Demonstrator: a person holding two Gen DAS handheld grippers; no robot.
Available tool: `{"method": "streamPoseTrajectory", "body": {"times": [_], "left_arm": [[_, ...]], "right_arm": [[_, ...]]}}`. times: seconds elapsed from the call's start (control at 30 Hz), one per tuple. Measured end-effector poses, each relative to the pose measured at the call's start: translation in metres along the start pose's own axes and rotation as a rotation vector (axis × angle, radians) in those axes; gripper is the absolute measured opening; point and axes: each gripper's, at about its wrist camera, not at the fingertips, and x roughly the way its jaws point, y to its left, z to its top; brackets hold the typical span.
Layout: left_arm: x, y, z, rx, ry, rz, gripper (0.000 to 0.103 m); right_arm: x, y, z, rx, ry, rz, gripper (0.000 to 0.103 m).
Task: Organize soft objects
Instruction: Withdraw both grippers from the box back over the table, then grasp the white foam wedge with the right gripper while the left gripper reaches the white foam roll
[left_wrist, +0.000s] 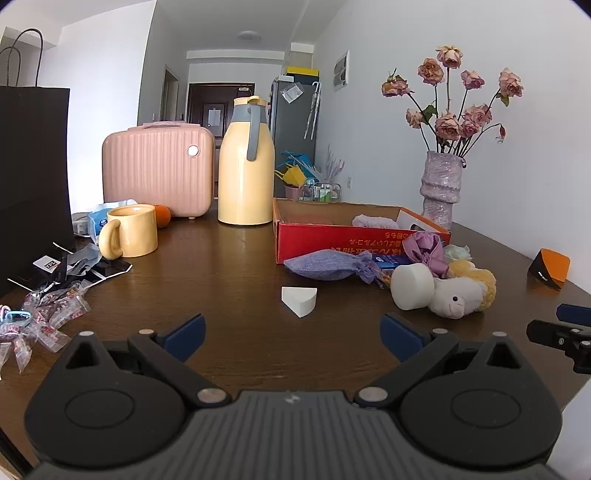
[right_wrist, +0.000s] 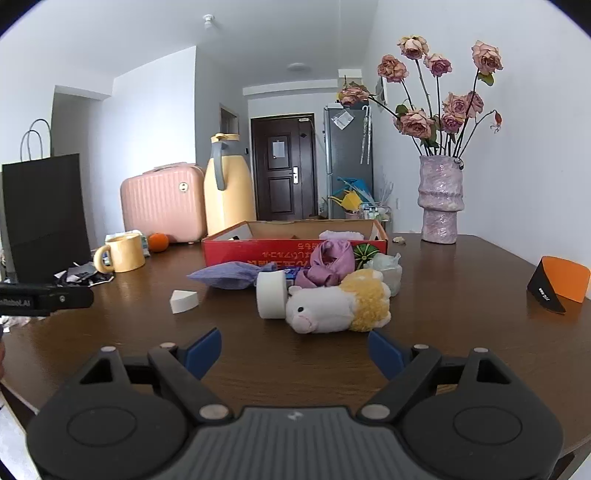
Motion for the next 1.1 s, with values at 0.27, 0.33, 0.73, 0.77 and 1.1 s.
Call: {"method": "streamPoseTrajectory", "body": {"times": [0.27,0.33,0.73,0.77,1.1], "left_arm": [[0.033,0.011,0.008,-0.025,0.045,0.01,0.103],[0.042,0.017,0.012,-0.042,0.049,0.016,0.103],[0.09,0.088,0.026,-0.117,0.094,0.138,0.103],[0.093,0.092,0.026,-0.12,0.097,0.147,0.103],[0.124,0.094,0.031,-0.104,0.146,0.134,0.103]], "right_arm": [[0.032,0.012,0.014,-0.025,0.04,0.023,0.084],[0.044,0.02,0.022,-0.043,0.045,0.051,0.083],[0.194,0.116,0.056,-0.19,0.242,0.26,0.073],[0.207,0.122,0.057,-0.191,0.259,0.272,0.072],[0.234,0.122,0.059,-0.152,0.303,0.287,0.028]]}}
